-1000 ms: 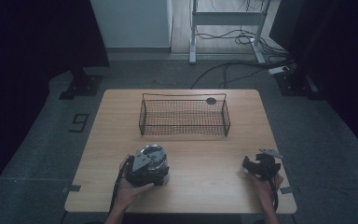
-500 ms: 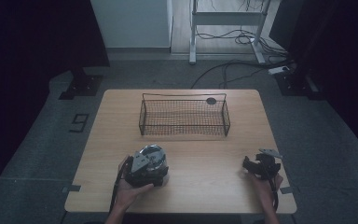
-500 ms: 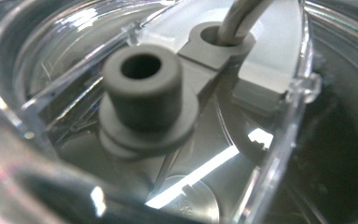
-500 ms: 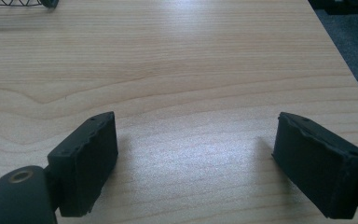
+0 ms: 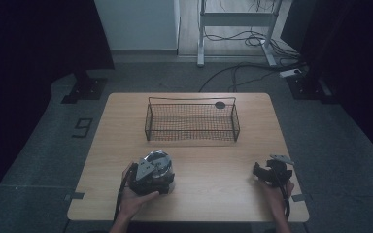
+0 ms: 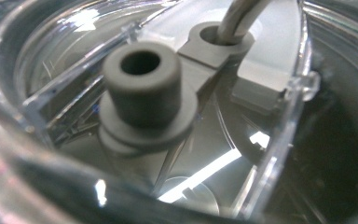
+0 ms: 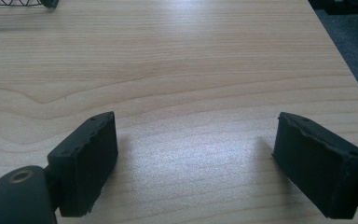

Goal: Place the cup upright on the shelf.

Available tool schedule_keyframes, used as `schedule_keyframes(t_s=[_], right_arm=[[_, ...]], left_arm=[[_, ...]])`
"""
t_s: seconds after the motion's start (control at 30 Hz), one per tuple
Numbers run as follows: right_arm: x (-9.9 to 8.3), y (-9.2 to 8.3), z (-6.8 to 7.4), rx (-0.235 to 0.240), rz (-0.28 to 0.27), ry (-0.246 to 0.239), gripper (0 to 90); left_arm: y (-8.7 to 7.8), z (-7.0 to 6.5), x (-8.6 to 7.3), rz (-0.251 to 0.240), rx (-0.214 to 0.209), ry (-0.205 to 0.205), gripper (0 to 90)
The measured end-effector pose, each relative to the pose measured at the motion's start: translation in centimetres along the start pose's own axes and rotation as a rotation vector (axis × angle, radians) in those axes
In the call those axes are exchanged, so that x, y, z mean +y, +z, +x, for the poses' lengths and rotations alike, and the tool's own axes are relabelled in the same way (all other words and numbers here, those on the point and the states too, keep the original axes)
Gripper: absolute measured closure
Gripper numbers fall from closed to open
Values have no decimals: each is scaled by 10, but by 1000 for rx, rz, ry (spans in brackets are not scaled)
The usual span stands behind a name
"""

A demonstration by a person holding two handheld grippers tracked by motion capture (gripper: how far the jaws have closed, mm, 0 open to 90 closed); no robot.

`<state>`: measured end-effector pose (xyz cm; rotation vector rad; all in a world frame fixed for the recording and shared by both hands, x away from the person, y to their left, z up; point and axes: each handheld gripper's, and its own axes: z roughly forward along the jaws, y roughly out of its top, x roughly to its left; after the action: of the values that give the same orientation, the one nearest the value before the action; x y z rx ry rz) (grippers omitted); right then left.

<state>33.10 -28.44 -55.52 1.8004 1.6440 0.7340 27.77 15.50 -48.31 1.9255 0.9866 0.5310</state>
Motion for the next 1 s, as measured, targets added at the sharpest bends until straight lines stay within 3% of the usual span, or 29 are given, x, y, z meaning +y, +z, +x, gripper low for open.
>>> schedule_keyframes(t_s=[0.37, 1.0], right_arm=[[0, 0, 0, 0, 0, 0, 135], [0, 0, 0, 1, 0, 0, 135]], left_arm=[[-2, 0, 0, -8, 18, -1, 38], [-4, -1, 0, -12, 6, -4, 38]])
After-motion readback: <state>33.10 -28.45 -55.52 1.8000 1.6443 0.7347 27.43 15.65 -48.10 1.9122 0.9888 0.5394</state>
